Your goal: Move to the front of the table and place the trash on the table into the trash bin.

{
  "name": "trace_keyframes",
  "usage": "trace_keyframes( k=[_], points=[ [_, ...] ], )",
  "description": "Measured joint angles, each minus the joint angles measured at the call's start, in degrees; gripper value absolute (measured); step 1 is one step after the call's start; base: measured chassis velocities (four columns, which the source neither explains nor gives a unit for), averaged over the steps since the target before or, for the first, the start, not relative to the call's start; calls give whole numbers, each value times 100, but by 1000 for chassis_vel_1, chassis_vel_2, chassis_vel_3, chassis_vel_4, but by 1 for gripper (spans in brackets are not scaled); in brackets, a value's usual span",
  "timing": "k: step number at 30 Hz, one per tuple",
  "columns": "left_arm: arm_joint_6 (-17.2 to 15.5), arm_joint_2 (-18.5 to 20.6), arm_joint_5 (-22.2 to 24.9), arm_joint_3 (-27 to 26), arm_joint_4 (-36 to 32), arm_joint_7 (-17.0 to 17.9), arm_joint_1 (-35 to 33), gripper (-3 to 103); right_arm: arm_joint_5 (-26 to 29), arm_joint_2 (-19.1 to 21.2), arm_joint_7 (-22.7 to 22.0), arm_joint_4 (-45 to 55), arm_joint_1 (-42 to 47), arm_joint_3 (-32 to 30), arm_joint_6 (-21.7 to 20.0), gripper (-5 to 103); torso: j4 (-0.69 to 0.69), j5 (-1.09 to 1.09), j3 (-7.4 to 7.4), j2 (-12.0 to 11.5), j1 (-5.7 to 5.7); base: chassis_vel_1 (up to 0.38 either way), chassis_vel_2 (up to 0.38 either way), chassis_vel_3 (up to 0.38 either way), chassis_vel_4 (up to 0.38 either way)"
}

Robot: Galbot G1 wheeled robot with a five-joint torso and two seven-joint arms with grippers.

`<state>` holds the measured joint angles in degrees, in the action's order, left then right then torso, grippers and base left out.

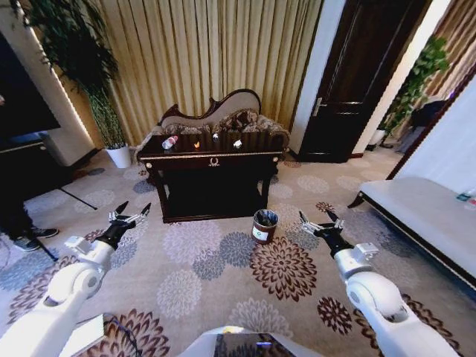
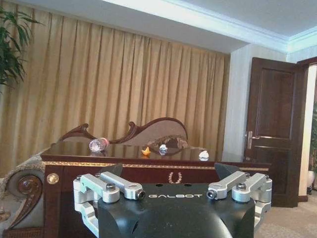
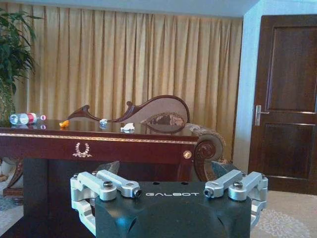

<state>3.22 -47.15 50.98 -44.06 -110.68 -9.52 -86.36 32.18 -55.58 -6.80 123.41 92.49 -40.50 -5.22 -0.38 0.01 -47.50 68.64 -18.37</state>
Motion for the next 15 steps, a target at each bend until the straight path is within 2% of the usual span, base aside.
trace_keyframes(
  k=[6,15],
  points=[
    [13,-17,0,7,4,-5,-5,100,-2,-1,0,0,15,0,10,100,0,-2,-1,-1,-2,-173,241,180,-239],
    [45,-22,-2,7,8,-11,-22,100,-1,-21,0,0,30,-7,26,100,2,-2,1,0,0,-90,228,84,-223]
  ],
)
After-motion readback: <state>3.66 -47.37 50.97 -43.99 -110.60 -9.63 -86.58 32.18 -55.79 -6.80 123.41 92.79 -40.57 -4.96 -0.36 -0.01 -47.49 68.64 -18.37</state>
